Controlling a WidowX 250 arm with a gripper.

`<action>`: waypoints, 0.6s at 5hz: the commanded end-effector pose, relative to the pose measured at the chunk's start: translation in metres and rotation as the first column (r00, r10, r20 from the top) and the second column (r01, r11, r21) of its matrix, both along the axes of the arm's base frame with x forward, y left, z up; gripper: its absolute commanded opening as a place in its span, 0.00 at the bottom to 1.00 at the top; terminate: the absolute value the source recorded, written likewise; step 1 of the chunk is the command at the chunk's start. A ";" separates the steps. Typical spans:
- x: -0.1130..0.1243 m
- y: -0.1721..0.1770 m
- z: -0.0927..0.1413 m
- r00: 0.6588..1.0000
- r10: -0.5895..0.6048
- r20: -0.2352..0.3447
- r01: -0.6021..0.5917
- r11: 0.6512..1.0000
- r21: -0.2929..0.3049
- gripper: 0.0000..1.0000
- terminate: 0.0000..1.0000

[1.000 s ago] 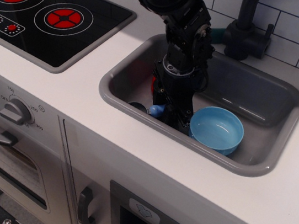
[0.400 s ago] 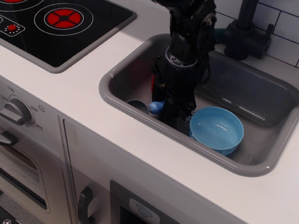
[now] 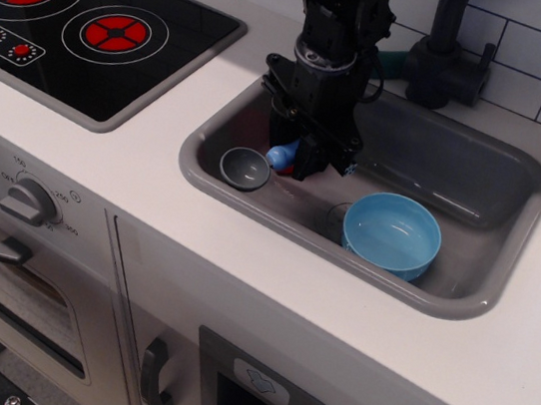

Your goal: Put spoon in bowl sink

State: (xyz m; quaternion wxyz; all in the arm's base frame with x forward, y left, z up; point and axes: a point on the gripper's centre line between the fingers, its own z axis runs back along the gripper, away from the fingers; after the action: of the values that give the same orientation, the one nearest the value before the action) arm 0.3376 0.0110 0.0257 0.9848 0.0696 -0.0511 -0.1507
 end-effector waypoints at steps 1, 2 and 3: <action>0.028 -0.040 0.044 0.995 0.016 0.096 -0.006 0.994 -0.110 0.00 0.00; 0.044 -0.060 0.043 0.992 0.069 0.105 -0.051 0.985 -0.164 0.00 0.00; 0.052 -0.076 0.041 0.992 0.090 0.090 -0.070 0.977 -0.202 0.00 0.00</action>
State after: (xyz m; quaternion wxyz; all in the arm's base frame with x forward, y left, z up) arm 0.3764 -0.0663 0.0446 0.9915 -0.0195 -0.0818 -0.0995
